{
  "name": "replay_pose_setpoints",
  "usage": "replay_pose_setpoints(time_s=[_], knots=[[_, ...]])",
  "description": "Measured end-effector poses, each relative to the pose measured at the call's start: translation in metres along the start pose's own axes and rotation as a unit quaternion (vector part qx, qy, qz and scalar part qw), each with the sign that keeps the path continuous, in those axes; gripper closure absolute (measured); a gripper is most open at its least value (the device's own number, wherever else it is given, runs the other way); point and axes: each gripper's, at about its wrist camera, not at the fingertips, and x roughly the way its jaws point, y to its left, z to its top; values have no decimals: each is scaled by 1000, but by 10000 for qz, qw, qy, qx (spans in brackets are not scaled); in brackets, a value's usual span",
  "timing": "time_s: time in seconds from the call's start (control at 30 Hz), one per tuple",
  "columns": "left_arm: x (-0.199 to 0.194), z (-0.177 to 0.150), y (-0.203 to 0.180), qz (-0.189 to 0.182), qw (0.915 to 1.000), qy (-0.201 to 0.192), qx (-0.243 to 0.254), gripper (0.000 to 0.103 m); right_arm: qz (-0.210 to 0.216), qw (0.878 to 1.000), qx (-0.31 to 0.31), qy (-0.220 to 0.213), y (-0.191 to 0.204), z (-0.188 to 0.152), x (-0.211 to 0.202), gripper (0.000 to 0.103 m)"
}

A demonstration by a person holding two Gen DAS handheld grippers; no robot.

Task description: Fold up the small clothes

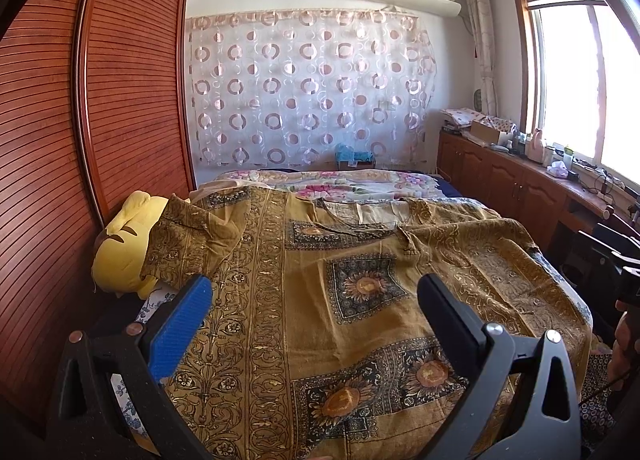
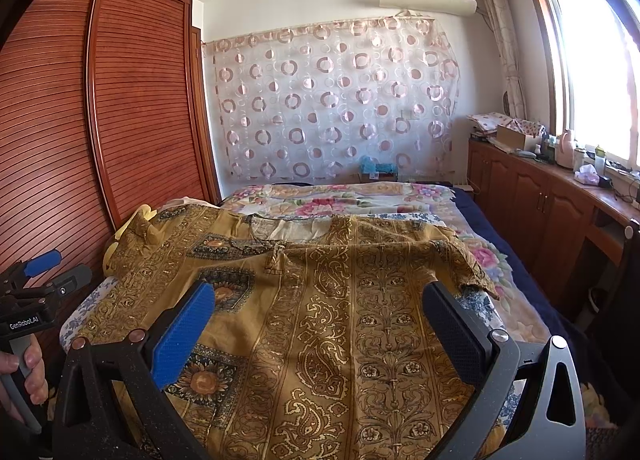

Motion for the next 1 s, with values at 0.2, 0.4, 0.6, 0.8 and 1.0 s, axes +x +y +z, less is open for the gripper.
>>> replay_pose_setpoints(time_s=[0.2,0.4,0.6,0.8,1.0], knots=[[-1,0,0,-1,10000,-10,7,0,3,10000,3,-7,0,0,0,0],[-3,1,0,-5,10000,-39,29,0,6,10000,0,-7,0,0,0,0],[-3,1,-1,-5,10000,-42,29,0,15,10000,19,-4,0,1,1,0],[-3,1,-1,-4,10000,-41,29,0,17,10000,31,-12,0,1,1,0],[-3,0,-2,-7,10000,-38,33,0,15,10000,32,-14,0,1,1,0]])
